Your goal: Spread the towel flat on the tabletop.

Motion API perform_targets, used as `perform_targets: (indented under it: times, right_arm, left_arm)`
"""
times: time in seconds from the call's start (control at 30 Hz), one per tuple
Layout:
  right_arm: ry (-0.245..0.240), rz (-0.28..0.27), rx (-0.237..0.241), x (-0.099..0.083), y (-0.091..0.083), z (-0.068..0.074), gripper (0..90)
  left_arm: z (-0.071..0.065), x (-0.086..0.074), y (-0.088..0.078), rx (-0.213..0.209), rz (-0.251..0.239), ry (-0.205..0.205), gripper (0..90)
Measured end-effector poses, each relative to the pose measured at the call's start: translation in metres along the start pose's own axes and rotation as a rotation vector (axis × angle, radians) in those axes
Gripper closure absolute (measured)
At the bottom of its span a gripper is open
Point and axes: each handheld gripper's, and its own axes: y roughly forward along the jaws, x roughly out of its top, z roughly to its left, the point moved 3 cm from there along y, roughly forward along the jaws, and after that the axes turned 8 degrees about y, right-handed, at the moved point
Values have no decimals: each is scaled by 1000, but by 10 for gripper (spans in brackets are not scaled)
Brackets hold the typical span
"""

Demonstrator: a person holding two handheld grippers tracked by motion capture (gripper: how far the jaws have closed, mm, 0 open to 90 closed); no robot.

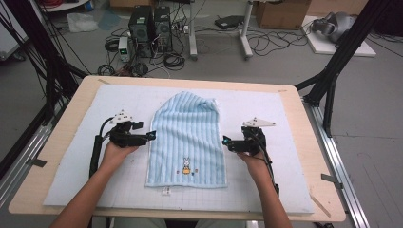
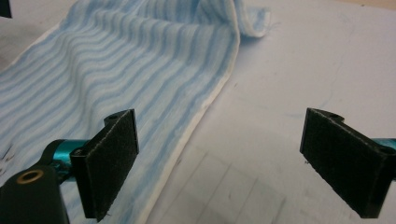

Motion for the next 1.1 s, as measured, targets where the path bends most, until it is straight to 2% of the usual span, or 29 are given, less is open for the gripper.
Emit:
perform_targets:
  times: [0.03, 0.07, 0.17, 0.27, 0.37, 0.4, 0.43, 0.47, 0.53, 0.6, 0.7, 0.73, 0.77, 0.83, 0.87, 0.97, 1.0, 1.03, 1.1]
  right_arm:
    - [-18, 8, -10, -5, -1, 1, 161]
    - [-29, 20, -5, -8, -3, 3, 263]
    - [-36, 30, 70, -13, -3, 11, 490]
    - [-55, 50, 120, -15, 5, 21, 593]
    - [-78, 112, 102, -21, 18, 30, 638]
    - [-89, 131, 94, -23, 22, 32, 672]
    - [-105, 151, 82, -25, 27, 33, 714]
    - [-121, 143, 62, -26, 29, 35, 772]
    - [-124, 143, 46, -23, 31, 35, 831]
    - [-109, 139, 33, -22, 34, 34, 840]
    - [-109, 121, -7, -18, 40, 36, 804]
    - [-103, 117, -8, -18, 42, 36, 765]
    - [-100, 107, -5, -17, 42, 36, 720]
    - [-90, 93, 5, -16, 38, 35, 631]
    - [-75, 80, 15, -15, 35, 34, 623]
    - [-70, 35, 46, -11, 23, 35, 591]
    - [-69, 35, 56, -11, 20, 35, 585]
    - [-79, 35, 64, -12, 16, 36, 580]
    - [-92, 55, 67, -17, 11, 38, 563]
  left_arm:
    - [-3, -1, 1, -12, 19, 16, 379]
    - [-6, -2, 3, -15, 47, 31, 422]
    - [-12, -4, 9, -16, 115, 67, 497]
    - [-15, -10, 16, -7, 176, 96, 540]
    - [-20, -10, 20, 27, 193, 148, 623]
    - [-21, -10, 20, 9, 192, 163, 729]
    - [-22, -10, 21, 9, 191, 174, 834]
    - [-23, -9, 21, 18, 193, 185, 853]
    - [-21, -7, 23, 41, 198, 194, 864]
    - [-14, -6, 26, 78, 183, 173, 865]
    - [-8, -4, 30, 89, 179, 134, 859]
    - [-8, -4, 30, 96, 175, 134, 832]
    - [-8, -4, 29, 101, 171, 123, 750]
    - [-8, -5, 25, 85, 155, 82, 587]
    - [-8, -5, 22, 87, 146, 72, 531]
    - [-9, -5, 11, 79, 93, 43, 473]
    - [-9, -5, 11, 79, 93, 43, 460]
    - [-12, -7, 1, 71, 67, 26, 460]
    - [-14, -11, -6, 66, 60, 22, 451]
